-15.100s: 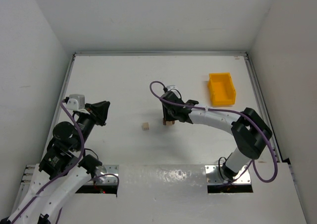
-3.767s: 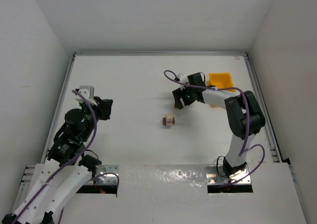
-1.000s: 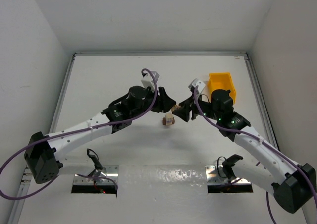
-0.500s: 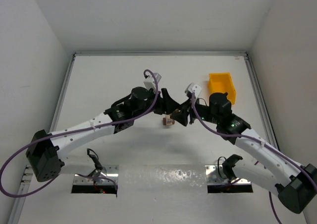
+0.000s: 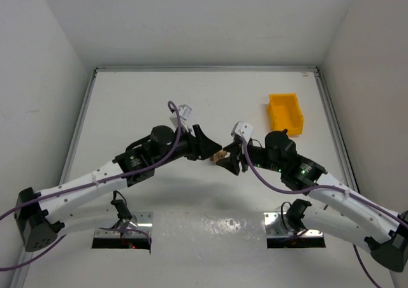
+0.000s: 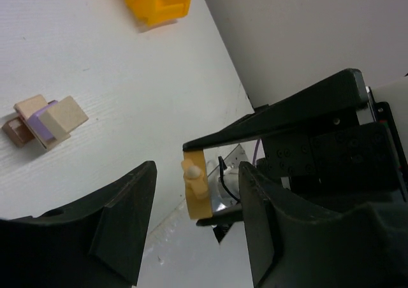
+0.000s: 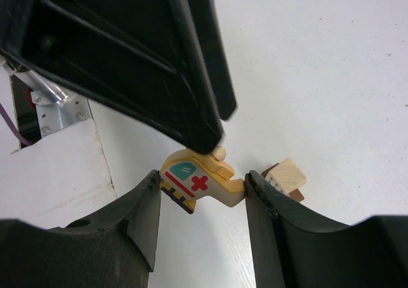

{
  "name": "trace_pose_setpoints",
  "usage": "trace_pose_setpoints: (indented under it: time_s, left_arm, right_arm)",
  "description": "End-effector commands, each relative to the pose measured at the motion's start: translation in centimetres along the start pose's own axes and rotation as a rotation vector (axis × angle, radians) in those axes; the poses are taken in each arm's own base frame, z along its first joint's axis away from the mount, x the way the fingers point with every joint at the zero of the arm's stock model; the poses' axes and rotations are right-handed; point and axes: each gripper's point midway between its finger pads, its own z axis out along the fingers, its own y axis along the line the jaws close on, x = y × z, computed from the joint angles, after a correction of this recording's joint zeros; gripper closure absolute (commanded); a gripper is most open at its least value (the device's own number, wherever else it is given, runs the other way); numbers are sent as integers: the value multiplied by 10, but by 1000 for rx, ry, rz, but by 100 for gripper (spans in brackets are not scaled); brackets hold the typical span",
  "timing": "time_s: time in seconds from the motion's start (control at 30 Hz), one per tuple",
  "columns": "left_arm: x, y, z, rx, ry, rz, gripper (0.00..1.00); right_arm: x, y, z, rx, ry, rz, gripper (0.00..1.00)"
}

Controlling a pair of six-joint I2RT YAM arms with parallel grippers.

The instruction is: Build the wood block tower

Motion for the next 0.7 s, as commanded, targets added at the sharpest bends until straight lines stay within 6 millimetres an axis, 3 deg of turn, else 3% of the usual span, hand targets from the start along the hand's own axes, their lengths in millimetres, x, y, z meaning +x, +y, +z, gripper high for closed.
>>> trace_pose_setpoints:
  time_s: [0.0,0.2,0.53,0.67]
  left_arm:
    - [1,-3,-20,8,-16,-60,48]
    - [18,9,-23,-7,17,-103,48]
    - [21,0,-15,53,17,-138,48]
    - [35,-3,-9,77,61,-160,48]
  right_arm:
    - [-19,-1,-4,29,-49,-47,60]
    - [-21,4,1,7,-55,-46,60]
    - [-15,12,6,-21,-28,-52,60]
    - [-14,13,8,-25,-35,-45,60]
